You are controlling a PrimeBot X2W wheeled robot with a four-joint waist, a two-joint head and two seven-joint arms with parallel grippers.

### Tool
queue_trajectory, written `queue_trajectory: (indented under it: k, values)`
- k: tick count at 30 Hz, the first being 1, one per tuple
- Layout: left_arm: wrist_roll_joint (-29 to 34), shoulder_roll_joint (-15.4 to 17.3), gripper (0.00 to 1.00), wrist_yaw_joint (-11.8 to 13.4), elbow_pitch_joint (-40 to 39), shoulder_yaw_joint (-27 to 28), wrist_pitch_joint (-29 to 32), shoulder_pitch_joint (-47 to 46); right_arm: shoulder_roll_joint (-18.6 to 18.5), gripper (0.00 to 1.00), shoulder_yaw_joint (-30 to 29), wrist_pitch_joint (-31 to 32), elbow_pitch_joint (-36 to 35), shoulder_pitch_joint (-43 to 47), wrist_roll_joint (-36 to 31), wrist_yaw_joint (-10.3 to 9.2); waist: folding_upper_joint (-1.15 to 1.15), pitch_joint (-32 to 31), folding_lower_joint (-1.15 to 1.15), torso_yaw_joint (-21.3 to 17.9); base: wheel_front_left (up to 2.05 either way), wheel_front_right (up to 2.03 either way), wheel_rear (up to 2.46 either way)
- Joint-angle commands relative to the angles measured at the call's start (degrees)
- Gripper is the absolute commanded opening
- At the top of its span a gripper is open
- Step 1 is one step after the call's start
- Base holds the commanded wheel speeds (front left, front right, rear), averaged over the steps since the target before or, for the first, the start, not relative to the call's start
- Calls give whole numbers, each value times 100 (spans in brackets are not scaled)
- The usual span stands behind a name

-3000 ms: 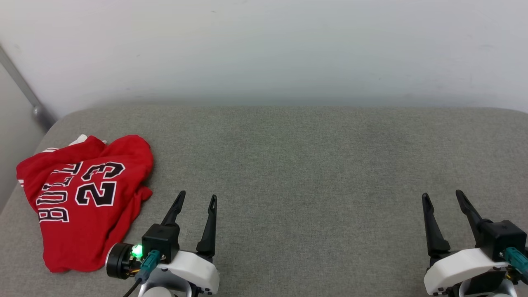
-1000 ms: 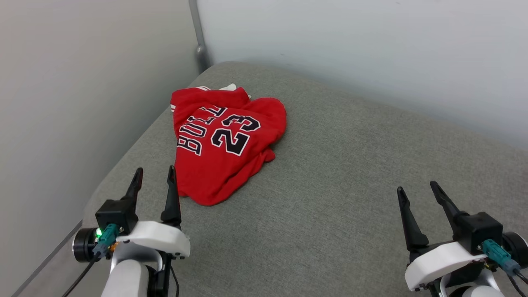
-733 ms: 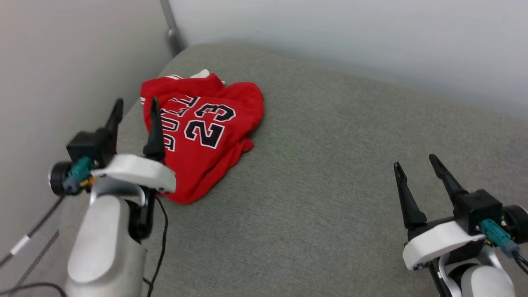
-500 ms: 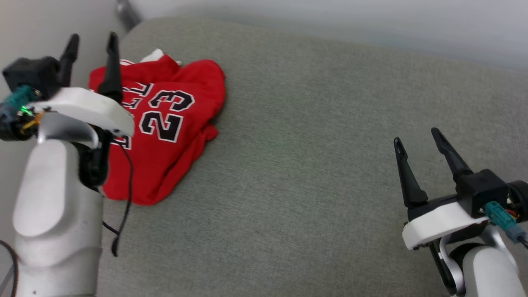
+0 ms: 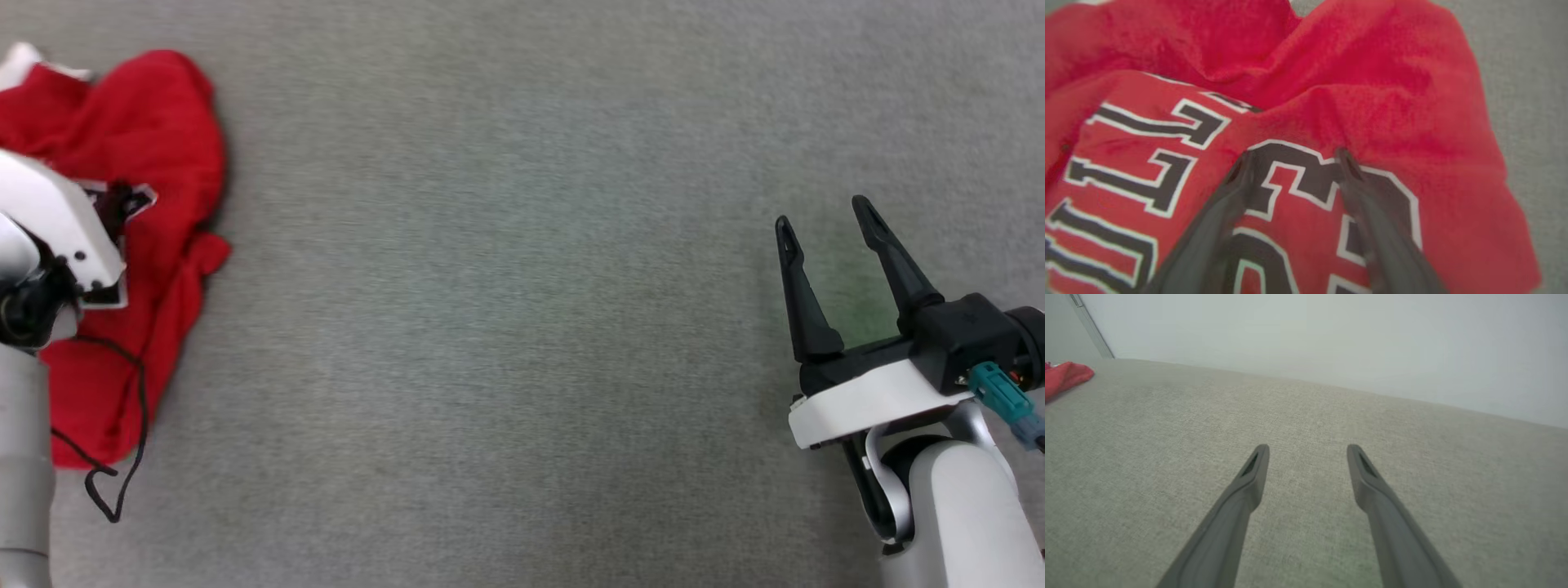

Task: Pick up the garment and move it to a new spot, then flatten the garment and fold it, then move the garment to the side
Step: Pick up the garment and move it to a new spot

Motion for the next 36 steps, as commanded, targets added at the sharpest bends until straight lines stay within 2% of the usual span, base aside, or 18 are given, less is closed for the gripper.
queue_trajectory:
  k: [1, 6, 10, 11, 12, 13, 19, 24, 25, 31, 36]
  values:
    - [-98, 63, 100, -16, 173, 30, 290, 42, -3, 100, -2, -61, 43, -112, 21, -2, 0, 253, -1, -269, 0, 0, 0]
    - [-274, -8, 100, 214, 739, 27, 1225, 278, -3, 100, -24, -122, 135, -170, 31, -2, 0, 281, -1, -340, 0, 0, 0]
    - [-326, -101, 100, 402, 844, 28, 1484, 354, -3, 100, -37, -136, 165, -171, 32, -2, 0, 239, -1, -336, 0, 0, 0]
    - [-293, -110, 48, 447, 840, 11, 1473, 374, -3, 100, -37, -140, 178, -164, 36, -2, 0, 207, -1, -327, 0, 0, 0]
    - [-265, -111, 4, 456, 802, -12, 1414, 387, -3, 100, -33, -142, 189, -156, 39, -2, 0, 166, -1, -316, 0, 0, 0]
    - [-264, -106, 0, 484, 761, -3, 1322, 375, -3, 100, -34, -145, 204, -147, 36, -2, 0, 128, -1, -304, 0, 0, 0]
    - [-12, 86, 0, 523, 376, -45, 396, 172, -3, 100, -58, -160, 289, 5, 56, -2, 0, -285, -1, -172, 0, 0, 0]
    - [282, 85, 0, 584, 129, -163, -647, 35, -3, 100, -70, -218, 332, 195, 85, -2, 0, -815, -1, -8, 0, 0, 0]
    - [282, 85, 0, 584, 129, -163, -647, 35, -3, 100, -70, -218, 332, 195, 85, -2, 0, -815, -1, -8, 0, 0, 0]
    - [584, -72, 0, 692, -177, -341, -1852, -76, -3, 100, -165, -201, 386, 517, 186, -2, 0, -1552, -1, 126, 0, 0, 0]
    - [715, -357, 0, 689, -419, -550, -2566, 32, -3, 100, -227, -158, 383, 806, 299, -2, 0, -2126, -1, 115, 0, 0, 0]
